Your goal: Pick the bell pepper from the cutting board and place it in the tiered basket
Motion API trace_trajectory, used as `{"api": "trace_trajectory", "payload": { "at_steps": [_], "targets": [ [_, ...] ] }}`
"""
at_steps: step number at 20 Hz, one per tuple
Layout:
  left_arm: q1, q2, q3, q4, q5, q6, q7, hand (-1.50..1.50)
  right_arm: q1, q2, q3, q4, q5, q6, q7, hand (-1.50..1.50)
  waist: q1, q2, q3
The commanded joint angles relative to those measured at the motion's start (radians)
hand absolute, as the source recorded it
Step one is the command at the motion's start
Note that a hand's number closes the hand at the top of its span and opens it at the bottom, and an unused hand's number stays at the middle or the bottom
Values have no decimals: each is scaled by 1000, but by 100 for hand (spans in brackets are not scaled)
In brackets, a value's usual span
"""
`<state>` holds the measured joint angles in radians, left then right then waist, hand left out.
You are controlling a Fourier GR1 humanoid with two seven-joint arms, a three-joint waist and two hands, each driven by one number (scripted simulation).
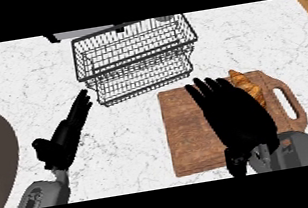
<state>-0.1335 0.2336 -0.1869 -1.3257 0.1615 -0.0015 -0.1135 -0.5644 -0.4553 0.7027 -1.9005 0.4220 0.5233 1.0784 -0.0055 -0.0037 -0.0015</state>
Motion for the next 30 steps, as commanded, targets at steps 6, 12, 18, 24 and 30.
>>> {"api": "trace_trajectory", "payload": {
  "at_steps": [6,12,18,24,30],
  "targets": [
    [8,3,35,-7,-5,-30,-5,0,145,63,-18,27,121,11,65,-150,4,3,1],
    [32,-29,23,-13,-30,-31,-10,0,158,112,-55,138,231,20,-2,-150,8,3,1],
    [-16,-66,34,-42,-56,-9,39,0,244,68,-134,186,299,5,-169,-150,6,3,2],
    [49,-56,54,-39,-103,-48,1,0,238,152,-207,253,376,39,-251,-150,8,4,1],
    [54,-111,41,-44,-116,-44,3,0,268,191,-197,389,474,-77,-365,-150,11,4,2]
  ]
}}
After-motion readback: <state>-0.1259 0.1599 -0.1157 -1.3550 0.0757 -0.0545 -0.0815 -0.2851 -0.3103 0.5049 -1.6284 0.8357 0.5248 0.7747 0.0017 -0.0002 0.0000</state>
